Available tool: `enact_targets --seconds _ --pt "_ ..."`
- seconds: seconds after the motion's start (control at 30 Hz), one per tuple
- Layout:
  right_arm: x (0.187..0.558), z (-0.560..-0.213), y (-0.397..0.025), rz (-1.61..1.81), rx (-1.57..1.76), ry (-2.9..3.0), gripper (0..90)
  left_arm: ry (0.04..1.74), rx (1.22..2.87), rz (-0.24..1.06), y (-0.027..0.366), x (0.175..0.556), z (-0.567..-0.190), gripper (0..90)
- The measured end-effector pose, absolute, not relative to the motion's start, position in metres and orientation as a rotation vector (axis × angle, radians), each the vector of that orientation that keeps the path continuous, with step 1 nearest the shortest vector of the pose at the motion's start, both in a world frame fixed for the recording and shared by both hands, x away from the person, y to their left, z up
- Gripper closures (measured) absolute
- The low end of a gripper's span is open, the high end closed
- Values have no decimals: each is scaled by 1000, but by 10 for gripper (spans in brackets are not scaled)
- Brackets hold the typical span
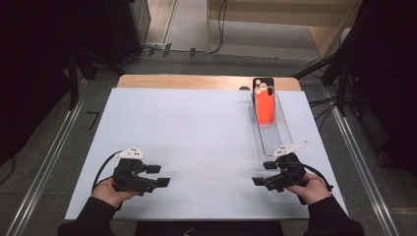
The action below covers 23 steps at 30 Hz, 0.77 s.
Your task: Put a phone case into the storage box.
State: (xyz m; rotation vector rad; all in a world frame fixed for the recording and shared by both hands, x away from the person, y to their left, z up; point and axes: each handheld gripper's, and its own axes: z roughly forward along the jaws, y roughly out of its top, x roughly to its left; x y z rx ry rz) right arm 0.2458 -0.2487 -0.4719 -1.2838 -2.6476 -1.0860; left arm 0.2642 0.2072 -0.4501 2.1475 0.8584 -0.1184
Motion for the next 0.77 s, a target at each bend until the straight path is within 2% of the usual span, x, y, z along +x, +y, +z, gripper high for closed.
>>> enact_targets --seconds 0.77 --pt "247 -478 -252 -1048 -1295 -2653 188 862 2150 -132 207 266 -453 330"
